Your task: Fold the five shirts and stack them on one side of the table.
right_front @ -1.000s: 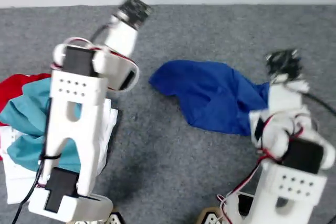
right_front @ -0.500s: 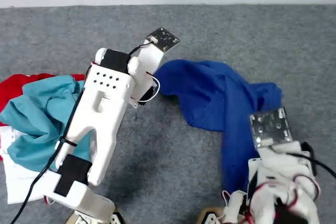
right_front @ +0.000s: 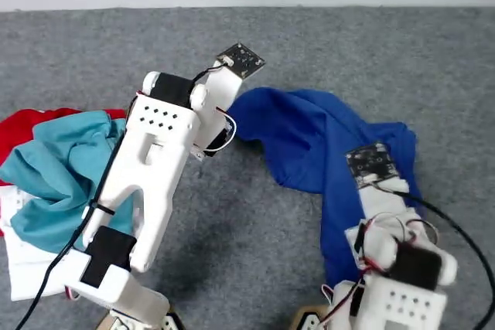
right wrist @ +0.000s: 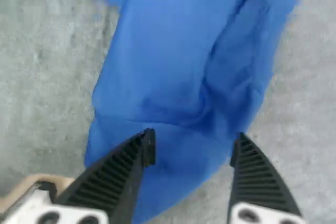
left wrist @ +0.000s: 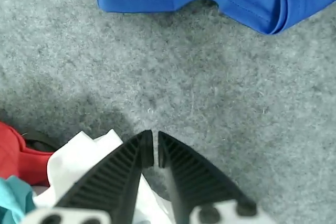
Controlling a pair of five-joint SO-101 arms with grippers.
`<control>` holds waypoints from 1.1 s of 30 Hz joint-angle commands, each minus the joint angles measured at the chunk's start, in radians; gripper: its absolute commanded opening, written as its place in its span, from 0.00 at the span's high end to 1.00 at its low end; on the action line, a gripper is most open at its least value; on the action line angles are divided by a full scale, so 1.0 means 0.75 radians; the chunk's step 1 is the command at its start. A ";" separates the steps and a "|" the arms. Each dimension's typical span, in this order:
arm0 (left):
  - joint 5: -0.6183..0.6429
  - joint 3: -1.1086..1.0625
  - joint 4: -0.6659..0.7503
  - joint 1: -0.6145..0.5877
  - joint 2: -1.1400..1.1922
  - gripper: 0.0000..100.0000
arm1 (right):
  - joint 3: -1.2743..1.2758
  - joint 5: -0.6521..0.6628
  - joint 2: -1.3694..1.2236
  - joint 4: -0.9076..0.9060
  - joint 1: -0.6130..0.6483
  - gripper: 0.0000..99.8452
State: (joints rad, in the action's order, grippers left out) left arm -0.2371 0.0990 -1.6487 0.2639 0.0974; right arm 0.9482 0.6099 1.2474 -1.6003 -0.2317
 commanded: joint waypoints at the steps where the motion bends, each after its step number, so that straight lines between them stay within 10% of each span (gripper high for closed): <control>1: -0.006 0.001 0.014 0.010 -0.006 0.98 | -0.027 0.078 -0.026 0.021 -0.017 0.84; 8: -0.006 0.001 0.012 0.010 -0.006 0.98 | -0.031 0.250 -0.032 -0.050 -0.228 0.77; 24: -0.006 0.001 -0.010 0.010 -0.006 0.98 | 0.078 1.377 -0.032 -0.249 -0.236 0.81; 29: -0.006 0.001 -0.025 0.010 -0.006 0.98 | 0.076 1.297 -0.030 -0.132 -0.236 0.81; 33: -0.006 0.001 -0.014 0.008 -0.006 0.98 | 0.078 0.632 -0.032 0.195 -0.228 0.81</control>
State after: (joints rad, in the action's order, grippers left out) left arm -0.2371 0.0974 -1.6609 0.2639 0.0974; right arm 1.0142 1.4339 1.2198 -1.6065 -0.3959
